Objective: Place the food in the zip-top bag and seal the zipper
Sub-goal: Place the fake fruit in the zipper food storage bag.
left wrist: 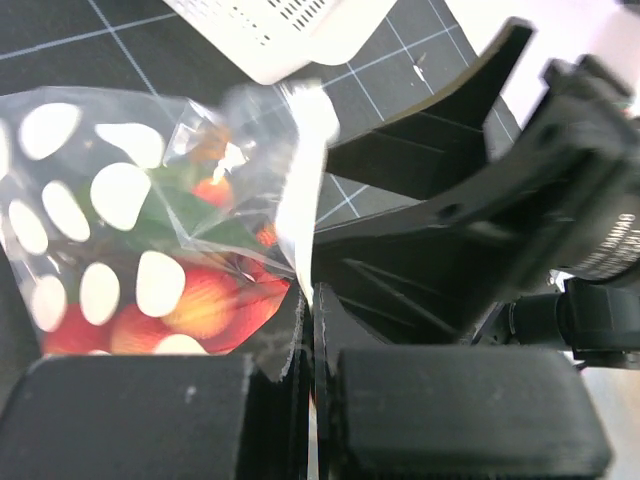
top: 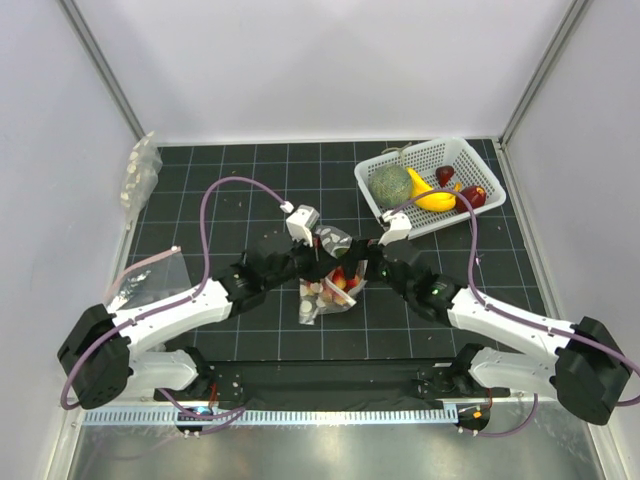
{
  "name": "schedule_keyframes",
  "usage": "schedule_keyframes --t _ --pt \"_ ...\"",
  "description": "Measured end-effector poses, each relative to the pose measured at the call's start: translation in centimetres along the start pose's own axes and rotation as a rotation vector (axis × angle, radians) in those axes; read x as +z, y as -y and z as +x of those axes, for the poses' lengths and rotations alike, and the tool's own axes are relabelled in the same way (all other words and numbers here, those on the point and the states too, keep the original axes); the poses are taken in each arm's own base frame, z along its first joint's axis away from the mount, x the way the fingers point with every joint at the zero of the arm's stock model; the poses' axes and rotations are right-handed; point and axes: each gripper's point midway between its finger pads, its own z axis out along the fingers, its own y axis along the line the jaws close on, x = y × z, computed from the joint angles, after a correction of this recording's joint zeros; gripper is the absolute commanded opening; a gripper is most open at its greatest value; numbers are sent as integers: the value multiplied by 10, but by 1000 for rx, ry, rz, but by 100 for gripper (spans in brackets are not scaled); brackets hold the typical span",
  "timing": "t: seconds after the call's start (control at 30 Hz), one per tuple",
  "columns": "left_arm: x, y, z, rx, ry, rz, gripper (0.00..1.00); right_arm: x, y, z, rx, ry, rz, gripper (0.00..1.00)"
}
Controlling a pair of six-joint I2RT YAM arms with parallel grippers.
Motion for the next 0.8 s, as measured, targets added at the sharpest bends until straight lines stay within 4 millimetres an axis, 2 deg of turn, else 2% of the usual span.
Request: schedule_keyframes --t 0.2,0.4,0.7,0.8 --pt "-1 -6 -6 -3 26 -34 0 -2 -1 -1 8 2 -6 96" --pt "-10 -7 -16 2 72 -44 0 -3 4 3 6 -12 18 88" --pt "-13 -8 -21 17 90 -53 0 -5 17 9 2 -32 81 70" --pt "-13 -8 -20 22 86 -56 0 -6 21 10 -3 -38 101 59"
